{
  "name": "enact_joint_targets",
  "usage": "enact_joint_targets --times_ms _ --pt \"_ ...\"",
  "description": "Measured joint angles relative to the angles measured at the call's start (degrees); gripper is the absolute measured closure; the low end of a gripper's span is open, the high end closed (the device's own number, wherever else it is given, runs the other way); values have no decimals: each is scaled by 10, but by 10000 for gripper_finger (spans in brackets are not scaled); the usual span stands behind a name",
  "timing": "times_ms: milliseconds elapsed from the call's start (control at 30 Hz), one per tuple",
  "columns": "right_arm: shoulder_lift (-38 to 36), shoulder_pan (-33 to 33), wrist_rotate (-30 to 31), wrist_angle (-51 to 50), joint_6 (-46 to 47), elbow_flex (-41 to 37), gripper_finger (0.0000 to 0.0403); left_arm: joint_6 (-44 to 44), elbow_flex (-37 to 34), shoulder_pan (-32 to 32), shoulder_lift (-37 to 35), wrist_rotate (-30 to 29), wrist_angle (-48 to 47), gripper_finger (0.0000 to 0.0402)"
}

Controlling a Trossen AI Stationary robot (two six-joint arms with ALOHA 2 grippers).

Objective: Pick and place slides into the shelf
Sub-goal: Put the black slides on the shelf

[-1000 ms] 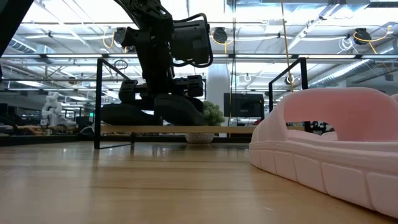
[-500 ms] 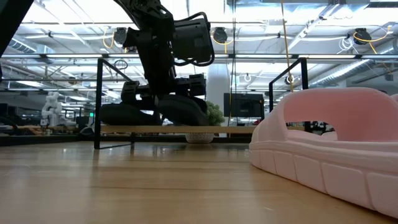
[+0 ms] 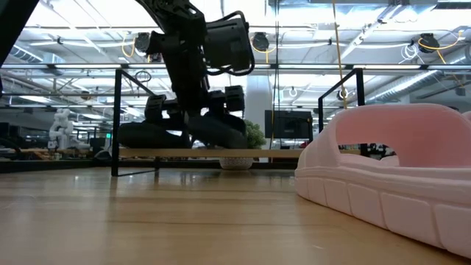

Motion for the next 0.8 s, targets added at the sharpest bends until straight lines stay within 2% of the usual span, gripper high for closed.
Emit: enact_joint_targets --times_ms 267,800 --pt "0 0 0 0 0 0 216 65 0 0 -13 -2 35 236" --pt "0 0 0 -2 0 0 216 67 0 -7 -13 33 34 236"
